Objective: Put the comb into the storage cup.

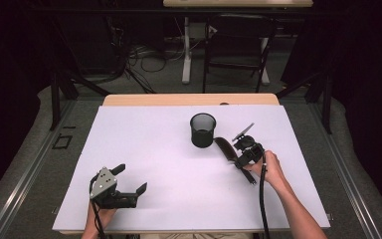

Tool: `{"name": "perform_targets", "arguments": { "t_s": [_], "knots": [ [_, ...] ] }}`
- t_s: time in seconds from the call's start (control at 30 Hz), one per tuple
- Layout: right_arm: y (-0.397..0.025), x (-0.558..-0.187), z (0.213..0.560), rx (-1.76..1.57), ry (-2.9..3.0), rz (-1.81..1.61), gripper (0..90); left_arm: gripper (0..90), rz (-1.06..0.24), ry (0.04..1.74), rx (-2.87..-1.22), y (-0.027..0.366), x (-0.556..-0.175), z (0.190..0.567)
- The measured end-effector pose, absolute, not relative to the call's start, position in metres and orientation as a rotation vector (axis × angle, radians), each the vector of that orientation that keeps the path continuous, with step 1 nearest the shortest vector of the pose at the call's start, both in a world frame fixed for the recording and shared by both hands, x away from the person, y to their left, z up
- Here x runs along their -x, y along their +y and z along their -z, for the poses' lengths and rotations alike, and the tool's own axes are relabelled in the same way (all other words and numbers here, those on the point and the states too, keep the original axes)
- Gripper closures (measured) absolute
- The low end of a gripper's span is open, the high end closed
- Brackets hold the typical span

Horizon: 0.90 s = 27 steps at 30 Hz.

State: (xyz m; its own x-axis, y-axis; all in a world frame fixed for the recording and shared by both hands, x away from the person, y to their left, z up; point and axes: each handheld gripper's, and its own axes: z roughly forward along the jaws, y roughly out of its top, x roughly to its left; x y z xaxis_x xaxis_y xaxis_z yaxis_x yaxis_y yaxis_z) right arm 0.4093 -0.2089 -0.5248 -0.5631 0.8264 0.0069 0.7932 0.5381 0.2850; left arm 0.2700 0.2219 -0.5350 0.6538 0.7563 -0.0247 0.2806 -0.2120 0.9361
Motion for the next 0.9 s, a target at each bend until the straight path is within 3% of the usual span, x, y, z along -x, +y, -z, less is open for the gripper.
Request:
{"name": "perform_targets", "arguments": {
  "t_s": [0.9],
  "knots": [
    [-0.226, -0.405, 0.527, -1.448, 2.561, -0.606, 72.7, 0.1, -0.545, 0.837, -1.785, 0.222, -0.27, 0.535]
  ]
}}
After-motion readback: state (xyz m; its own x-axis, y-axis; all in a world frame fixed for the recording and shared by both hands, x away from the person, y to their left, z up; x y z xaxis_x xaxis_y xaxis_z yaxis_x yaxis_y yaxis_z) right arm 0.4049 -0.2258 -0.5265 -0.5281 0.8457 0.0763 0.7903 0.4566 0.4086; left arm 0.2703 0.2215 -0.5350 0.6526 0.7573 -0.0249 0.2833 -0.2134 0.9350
